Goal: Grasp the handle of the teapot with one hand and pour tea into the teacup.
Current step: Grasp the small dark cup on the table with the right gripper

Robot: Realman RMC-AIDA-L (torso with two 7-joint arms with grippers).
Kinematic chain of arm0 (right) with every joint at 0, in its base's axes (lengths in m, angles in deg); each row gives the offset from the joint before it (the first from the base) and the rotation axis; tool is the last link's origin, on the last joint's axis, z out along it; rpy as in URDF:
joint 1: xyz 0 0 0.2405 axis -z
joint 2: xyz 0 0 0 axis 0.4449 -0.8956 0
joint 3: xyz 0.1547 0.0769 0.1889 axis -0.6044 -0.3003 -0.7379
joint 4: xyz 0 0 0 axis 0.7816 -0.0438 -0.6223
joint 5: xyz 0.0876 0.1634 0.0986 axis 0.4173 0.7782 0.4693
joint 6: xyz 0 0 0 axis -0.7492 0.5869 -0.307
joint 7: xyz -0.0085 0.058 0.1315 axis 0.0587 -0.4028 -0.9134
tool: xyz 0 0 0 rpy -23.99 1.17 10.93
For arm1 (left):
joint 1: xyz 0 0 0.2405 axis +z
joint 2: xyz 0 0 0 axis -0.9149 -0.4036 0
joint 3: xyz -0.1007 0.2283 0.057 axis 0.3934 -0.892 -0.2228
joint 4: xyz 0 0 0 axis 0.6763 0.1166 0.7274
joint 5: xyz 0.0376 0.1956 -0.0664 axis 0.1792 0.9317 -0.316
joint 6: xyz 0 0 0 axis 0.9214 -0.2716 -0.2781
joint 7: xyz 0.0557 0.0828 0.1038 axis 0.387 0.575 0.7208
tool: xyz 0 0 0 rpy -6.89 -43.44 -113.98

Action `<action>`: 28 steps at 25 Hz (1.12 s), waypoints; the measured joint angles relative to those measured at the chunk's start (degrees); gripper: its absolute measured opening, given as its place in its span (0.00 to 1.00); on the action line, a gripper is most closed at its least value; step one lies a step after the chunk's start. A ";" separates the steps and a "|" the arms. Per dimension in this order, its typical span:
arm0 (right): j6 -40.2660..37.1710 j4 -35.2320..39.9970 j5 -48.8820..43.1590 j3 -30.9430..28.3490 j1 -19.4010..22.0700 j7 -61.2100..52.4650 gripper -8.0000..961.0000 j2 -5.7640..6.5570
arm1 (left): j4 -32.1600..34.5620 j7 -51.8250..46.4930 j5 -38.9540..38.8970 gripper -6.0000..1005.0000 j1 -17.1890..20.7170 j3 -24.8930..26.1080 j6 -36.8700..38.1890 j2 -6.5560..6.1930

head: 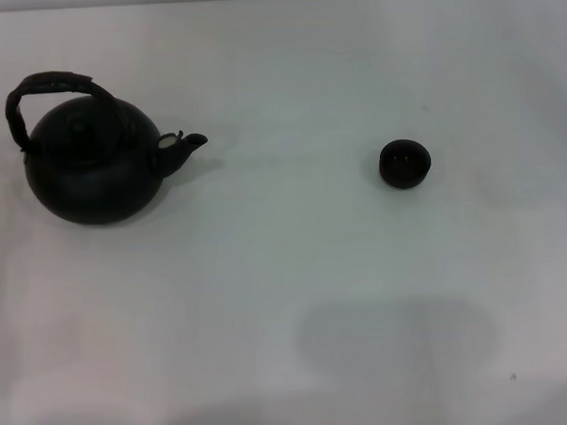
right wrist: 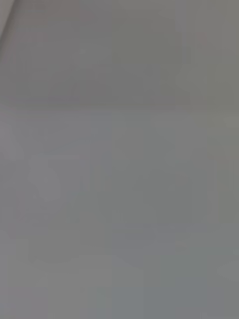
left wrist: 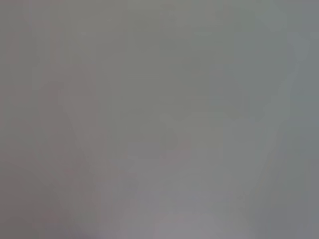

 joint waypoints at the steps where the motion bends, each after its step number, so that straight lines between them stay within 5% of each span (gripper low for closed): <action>1: 1.07 2.16 -2.45 0.00 0.09 -2.84 0.85 0.46 | -0.02 0.00 0.54 0.88 0.16 -0.01 0.11 -0.02; 6: 7.45 12.00 -18.92 0.05 -3.05 -17.82 0.85 2.09 | -0.04 -0.03 2.69 0.88 0.15 -0.05 0.34 -0.10; 11: 16.03 16.37 -33.18 0.09 -9.98 -27.85 0.85 1.85 | -0.04 -0.05 3.80 0.88 -0.60 -0.05 0.70 -0.17; 19: 24.36 17.20 -49.48 0.63 -19.15 -37.75 0.85 -0.60 | 0.15 -2.79 8.51 0.88 -1.56 -0.05 1.57 -0.37; 28: 26.09 16.93 -57.52 2.78 -21.62 -38.80 0.85 -3.61 | 0.05 -2.86 8.99 0.88 -1.67 -0.04 1.98 -0.23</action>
